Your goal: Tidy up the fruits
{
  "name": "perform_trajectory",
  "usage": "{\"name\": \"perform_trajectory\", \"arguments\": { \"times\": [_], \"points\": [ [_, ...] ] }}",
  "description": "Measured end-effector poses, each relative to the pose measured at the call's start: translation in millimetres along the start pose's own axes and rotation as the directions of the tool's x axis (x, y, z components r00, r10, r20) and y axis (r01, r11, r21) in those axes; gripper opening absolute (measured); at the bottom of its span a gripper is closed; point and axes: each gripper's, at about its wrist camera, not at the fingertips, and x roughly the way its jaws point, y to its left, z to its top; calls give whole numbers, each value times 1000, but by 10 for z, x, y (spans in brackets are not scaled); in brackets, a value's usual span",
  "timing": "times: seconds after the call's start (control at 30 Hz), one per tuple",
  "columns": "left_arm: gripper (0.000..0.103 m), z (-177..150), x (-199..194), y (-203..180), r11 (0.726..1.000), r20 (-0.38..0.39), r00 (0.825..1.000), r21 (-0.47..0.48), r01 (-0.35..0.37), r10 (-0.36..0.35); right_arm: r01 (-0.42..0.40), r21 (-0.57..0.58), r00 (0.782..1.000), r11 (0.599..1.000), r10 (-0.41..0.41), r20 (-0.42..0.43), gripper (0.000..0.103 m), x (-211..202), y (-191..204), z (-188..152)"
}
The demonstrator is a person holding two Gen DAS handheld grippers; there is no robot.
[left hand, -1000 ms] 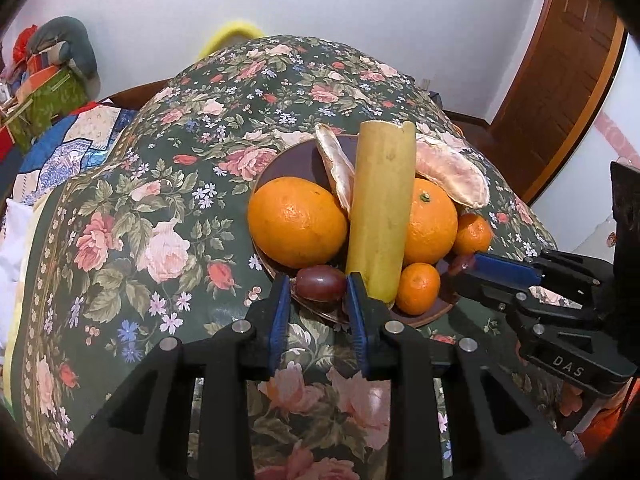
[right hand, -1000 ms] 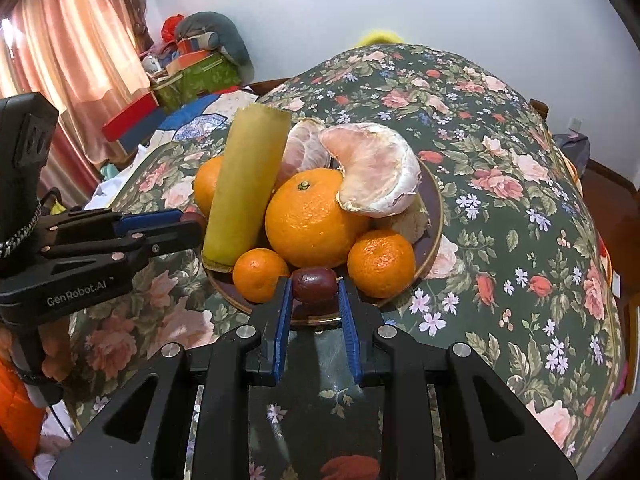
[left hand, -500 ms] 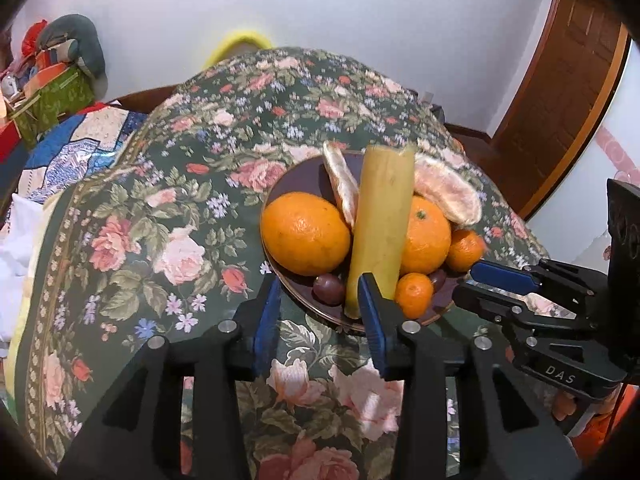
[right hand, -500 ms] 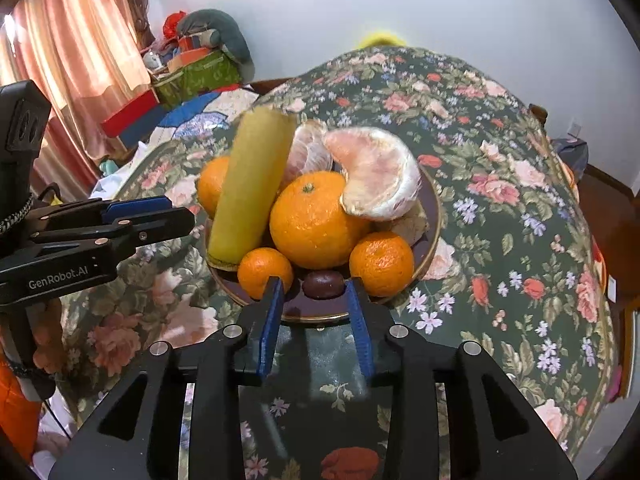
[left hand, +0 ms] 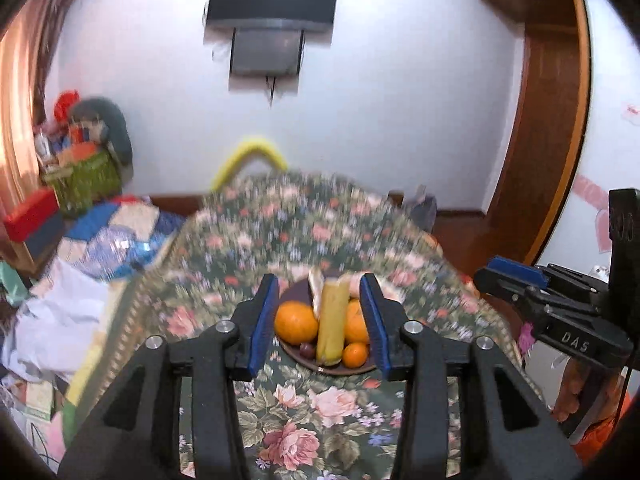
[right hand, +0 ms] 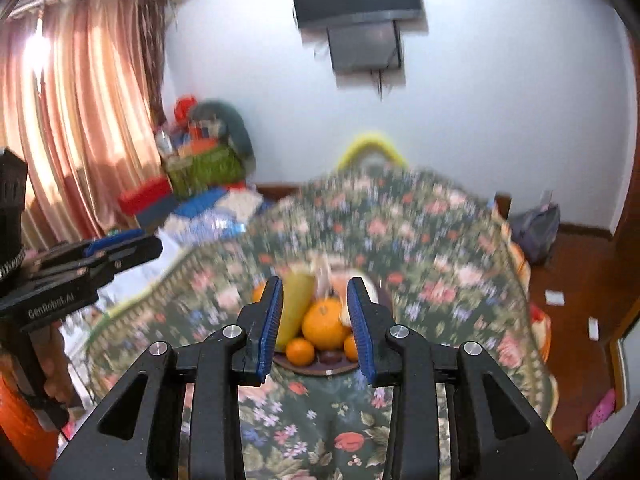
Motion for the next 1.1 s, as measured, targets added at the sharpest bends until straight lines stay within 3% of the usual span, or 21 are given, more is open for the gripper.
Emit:
{"name": "perform_trajectory", "arguments": {
  "times": [0.07,0.27,0.37,0.47,0.6,0.67,1.1],
  "points": [
    [53,52,-252,-89,1000,60,998,18,-13,11,-1,2,998,1000,1,69,42,-256,61,81],
    [55,97,-878,-299,999,183,983,45,-26,18,23,-11,971,1000,-19,236,58,-909,288,159],
    [78,78,-1122,-359,998,231,973,45,-36,25,46,-16,957,999,-40,288,74,-1112,385,147],
    [82,52,-1303,-418,998,271,962,52,-45,30,88,-27,941,996,-75,330,84,-1234,470,117],
    [99,23,-1455,-451,998,293,956,48,-39,23,127,-18,927,992,-112,357,103,-1246,485,96],
    [100,12,-1505,-467,998,305,952,49,-43,26,148,-16,919,989,-132,371,103,-1272,494,75],
    [103,-65,-1552,-500,998,304,952,40,-45,31,168,-38,919,985,-142,369,103,-1396,560,-30]
  ]
}}
